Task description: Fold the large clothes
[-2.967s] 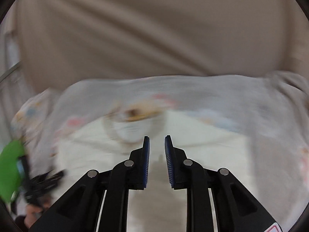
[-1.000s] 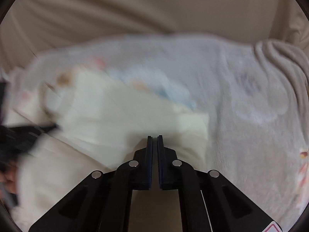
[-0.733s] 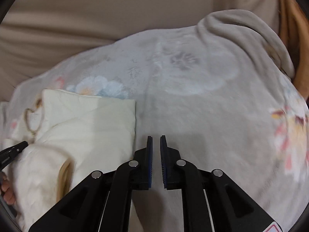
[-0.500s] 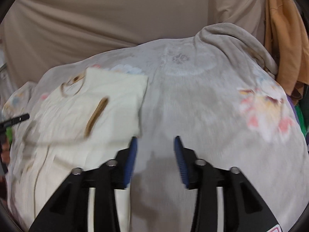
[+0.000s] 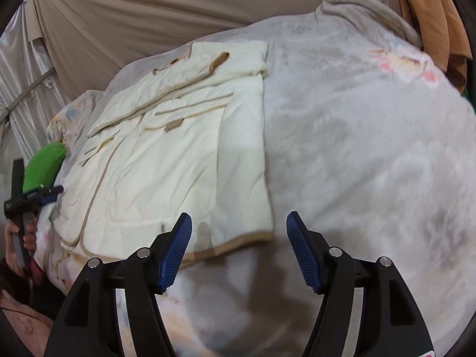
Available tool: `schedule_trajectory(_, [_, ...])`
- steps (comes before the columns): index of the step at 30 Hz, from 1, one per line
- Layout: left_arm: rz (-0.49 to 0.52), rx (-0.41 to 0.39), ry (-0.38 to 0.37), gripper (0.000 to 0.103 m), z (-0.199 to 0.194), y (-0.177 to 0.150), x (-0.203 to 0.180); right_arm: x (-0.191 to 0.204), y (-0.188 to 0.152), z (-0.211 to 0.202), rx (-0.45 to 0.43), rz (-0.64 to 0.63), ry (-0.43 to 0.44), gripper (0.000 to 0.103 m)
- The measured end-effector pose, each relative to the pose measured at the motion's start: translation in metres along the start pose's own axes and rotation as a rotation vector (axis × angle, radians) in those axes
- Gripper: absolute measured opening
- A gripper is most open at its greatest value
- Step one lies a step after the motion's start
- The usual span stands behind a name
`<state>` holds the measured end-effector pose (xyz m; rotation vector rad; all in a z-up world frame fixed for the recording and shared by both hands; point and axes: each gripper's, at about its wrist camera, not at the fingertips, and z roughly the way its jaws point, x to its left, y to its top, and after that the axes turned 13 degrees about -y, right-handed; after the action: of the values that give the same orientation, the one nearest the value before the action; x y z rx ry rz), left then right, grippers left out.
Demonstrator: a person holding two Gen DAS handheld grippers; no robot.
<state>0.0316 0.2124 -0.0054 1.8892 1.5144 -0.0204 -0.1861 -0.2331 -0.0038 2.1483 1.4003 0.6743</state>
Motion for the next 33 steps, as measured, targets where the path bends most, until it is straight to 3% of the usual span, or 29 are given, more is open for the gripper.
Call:
schedule_trajectory(4, [-0.001,-0.038,-0.031,0.084,-0.011,-0.018,0.000,0.004,-0.009,0.011,0.029,0.074,0.073,0.068])
schedule_trajectory(9, [-0.070,-0.089,-0.082,0.083,-0.011,-0.013,0.007,0.004,-0.002,0.018,0.018,0.156,0.139,0.068])
schedule_trajectory(10, [-0.088,-0.101,-0.085,0.078,-0.010,-0.011,0.010,0.004,0.000,0.019,0.012,0.174,0.145,0.067])
schedule_trajectory(11, [-0.103,-0.111,-0.091,0.070,-0.009,-0.008,0.012,0.005,0.002,0.019,0.007,0.176,0.150,0.060])
schedule_trajectory(12, [-0.100,-0.116,-0.091,0.064,-0.007,-0.007,0.011,0.008,0.004,0.019,0.004,0.168,0.152,0.038])
schedule_trajectory(14, [-0.069,-0.102,-0.072,0.030,-0.004,-0.006,0.004,0.014,0.005,0.017,-0.001,0.150,0.152,0.023])
schedule_trajectory(15, [-0.055,-0.099,-0.075,0.023,-0.005,-0.007,0.002,0.017,0.004,0.014,-0.014,0.145,0.153,0.018])
schedule_trajectory(16, [-0.042,-0.100,-0.073,0.005,-0.009,-0.008,-0.001,0.020,0.003,0.006,-0.037,0.133,0.150,0.016])
schedule_trajectory(20, [0.011,-0.182,-0.117,0.000,-0.059,-0.018,-0.014,0.017,-0.003,-0.049,-0.161,0.132,0.189,0.003])
schedule_trajectory(23, [0.081,-0.325,-0.213,0.000,-0.133,-0.030,-0.033,0.012,-0.009,-0.109,-0.300,0.115,0.223,0.001])
schedule_trajectory(26, [0.175,-0.494,-0.173,0.000,-0.196,-0.033,-0.054,0.010,-0.007,-0.176,-0.486,0.089,0.193,0.001])
schedule_trajectory(27, [0.185,-0.509,-0.161,0.000,-0.203,-0.029,-0.056,0.009,-0.002,-0.188,-0.524,0.085,0.172,0.001])
schedule_trajectory(30, [0.156,-0.451,-0.132,0.001,-0.189,-0.011,-0.048,0.010,0.016,-0.176,-0.491,0.051,0.104,0.002])
schedule_trajectory(31, [0.130,-0.411,-0.122,0.006,-0.175,-0.007,-0.041,0.010,0.020,-0.159,-0.444,0.046,0.071,0.006])
schedule_trajectory(32, [0.103,-0.348,-0.116,0.015,-0.155,-0.005,-0.032,0.010,0.021,-0.146,-0.401,0.040,0.060,0.014])
schedule_trajectory(33, [0.074,-0.296,-0.115,0.040,-0.138,-0.006,-0.022,0.010,0.021,-0.126,-0.343,0.039,0.037,0.035])
